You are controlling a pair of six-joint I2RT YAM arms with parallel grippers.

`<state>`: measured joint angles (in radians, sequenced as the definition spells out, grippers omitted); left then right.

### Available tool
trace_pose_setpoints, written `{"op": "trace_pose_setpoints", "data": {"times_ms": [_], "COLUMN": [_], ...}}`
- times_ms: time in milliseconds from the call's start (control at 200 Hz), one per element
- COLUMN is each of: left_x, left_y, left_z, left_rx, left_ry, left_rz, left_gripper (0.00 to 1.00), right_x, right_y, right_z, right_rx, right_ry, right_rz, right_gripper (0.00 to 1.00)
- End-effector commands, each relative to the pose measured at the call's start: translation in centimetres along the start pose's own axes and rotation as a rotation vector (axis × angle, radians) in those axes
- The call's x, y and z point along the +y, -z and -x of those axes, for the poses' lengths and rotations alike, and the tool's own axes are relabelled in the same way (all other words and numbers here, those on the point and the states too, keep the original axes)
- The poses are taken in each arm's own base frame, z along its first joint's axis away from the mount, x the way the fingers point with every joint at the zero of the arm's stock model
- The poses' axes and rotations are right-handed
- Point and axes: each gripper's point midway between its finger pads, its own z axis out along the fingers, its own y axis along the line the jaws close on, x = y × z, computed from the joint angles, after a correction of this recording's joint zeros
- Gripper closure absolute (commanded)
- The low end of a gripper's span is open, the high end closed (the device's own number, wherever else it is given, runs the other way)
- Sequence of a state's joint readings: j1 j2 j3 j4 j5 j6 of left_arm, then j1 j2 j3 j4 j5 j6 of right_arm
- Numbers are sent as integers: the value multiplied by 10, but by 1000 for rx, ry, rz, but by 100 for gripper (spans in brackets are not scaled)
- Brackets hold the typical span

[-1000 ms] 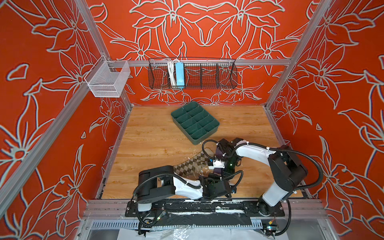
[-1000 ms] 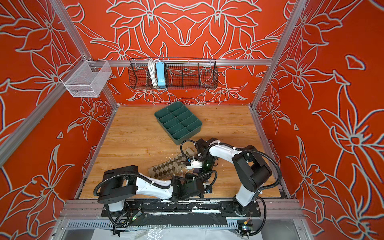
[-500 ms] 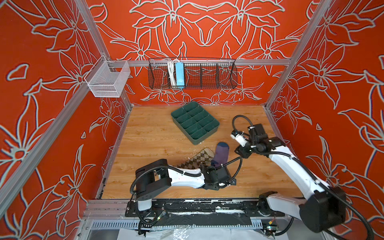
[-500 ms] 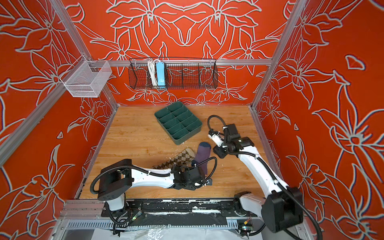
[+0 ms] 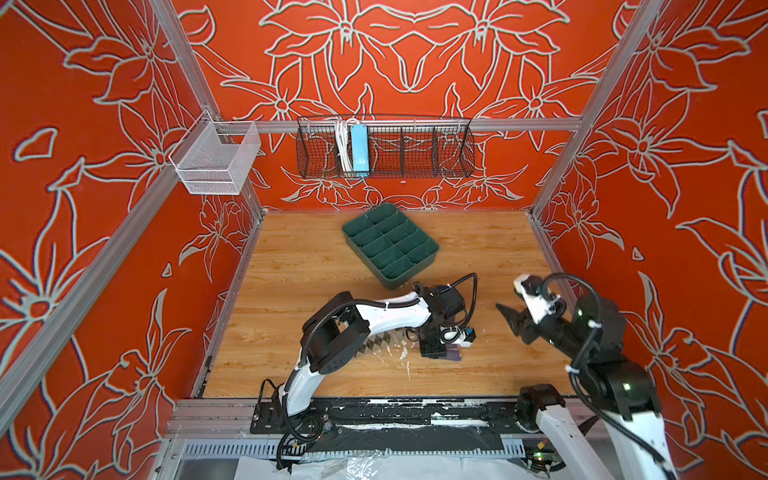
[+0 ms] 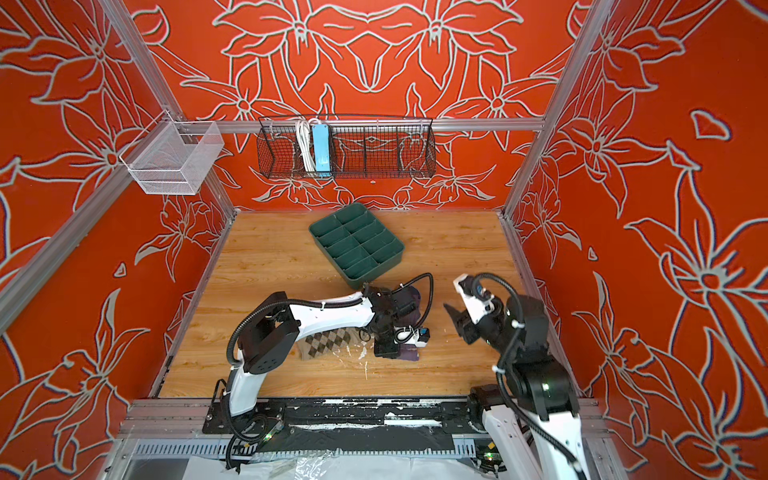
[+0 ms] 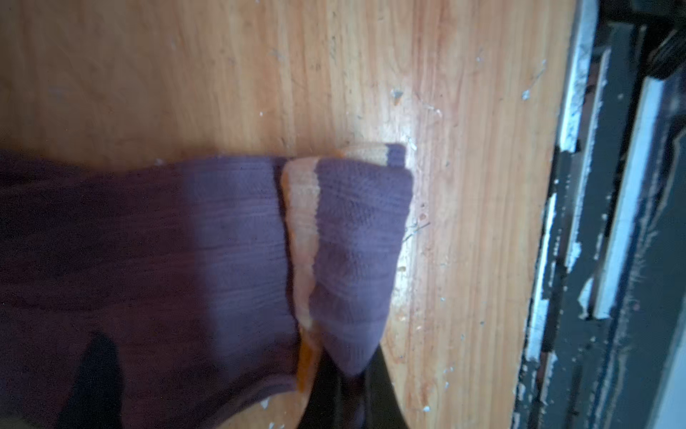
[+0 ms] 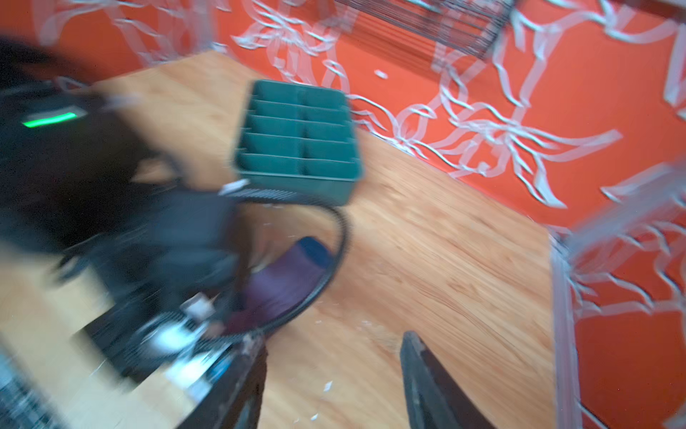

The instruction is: Roll the socks

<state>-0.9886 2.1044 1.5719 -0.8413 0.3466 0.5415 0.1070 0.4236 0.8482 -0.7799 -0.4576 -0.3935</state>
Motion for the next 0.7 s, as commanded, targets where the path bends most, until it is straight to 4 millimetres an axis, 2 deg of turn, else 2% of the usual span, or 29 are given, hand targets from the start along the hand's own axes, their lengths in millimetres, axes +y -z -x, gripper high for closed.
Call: {"op": "trace_pose_setpoints", "data": {"times_ms": [0, 120, 225, 340, 355, 515, 595, 696], "left_x": [-23, -14, -5, 4, 4, 12, 14, 15], "left_y": [-26, -27, -32, -40, -41, -42, -42, -42], "left_z": [-38, -37, -38, -41, -41, -41, -40, -40], "left_rx": [138, 136, 146, 158, 160, 149, 144, 140], "left_ry": [125, 173, 217, 258, 261, 275, 280, 284], "left_rz": [-227, -276, -314, -338, -340, -335, -334, -336], "left_gripper": [100, 100, 100, 100, 100, 97, 96, 96], "right_x": [49, 56, 60, 74, 74, 97, 106, 118], "right_y": [-2, -6, -12, -20, -25, -46, -65, -93], "right_z": [-47, -85, -105, -124, -122, -138, -142, -136], "right_rx": [136, 322, 411, 494, 479, 511, 517, 497], "right_ry": [96, 161, 274, 402, 418, 570, 659, 740], "right_rz": [266, 344, 373, 420, 412, 450, 438, 421], "right_gripper": [41, 46, 46, 46, 46, 45, 44, 44]}}
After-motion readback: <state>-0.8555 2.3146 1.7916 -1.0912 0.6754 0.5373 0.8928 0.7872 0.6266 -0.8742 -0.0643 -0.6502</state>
